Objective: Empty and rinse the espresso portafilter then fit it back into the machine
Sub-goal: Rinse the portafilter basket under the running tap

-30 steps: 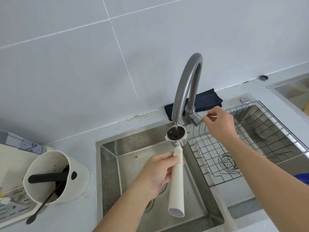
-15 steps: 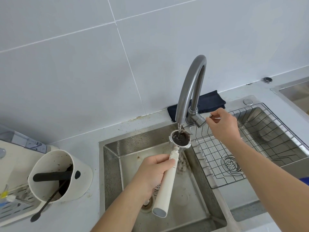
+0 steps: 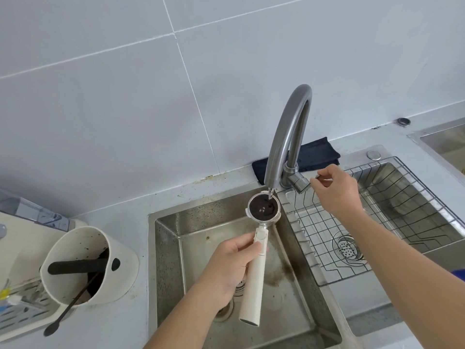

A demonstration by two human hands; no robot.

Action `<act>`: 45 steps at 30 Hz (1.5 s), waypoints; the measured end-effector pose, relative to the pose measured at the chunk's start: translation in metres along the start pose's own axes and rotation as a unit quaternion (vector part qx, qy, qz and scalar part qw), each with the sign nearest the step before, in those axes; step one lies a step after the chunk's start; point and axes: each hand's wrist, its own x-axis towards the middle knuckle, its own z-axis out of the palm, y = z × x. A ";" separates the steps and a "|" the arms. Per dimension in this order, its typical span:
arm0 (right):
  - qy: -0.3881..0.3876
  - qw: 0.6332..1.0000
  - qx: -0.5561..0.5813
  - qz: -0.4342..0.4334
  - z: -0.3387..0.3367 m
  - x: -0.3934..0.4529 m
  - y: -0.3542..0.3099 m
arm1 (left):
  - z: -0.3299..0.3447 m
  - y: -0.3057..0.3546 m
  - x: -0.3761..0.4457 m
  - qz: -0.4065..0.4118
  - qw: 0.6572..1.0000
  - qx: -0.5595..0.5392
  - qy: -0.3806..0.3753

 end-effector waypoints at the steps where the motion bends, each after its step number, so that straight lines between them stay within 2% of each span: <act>1: -0.001 1.000 0.001 0.000 0.000 0.000 0.000 | 0.001 0.000 0.000 -0.006 1.000 -0.013 -0.002; 10: 0.000 1.000 0.008 0.002 0.001 0.000 0.001 | 0.010 0.004 0.006 -0.061 0.993 -0.096 -0.007; 21: -0.005 1.000 0.015 0.007 0.001 0.000 0.000 | 0.007 0.001 0.008 -0.102 0.992 -0.053 0.056; 30: -0.007 1.000 0.013 0.009 0.001 0.000 0.001 | -0.004 0.000 0.005 -0.080 0.992 0.038 0.087; 45: -0.008 1.000 0.013 0.001 0.001 0.001 0.005 | -0.011 -0.012 0.011 -0.003 0.993 0.045 0.111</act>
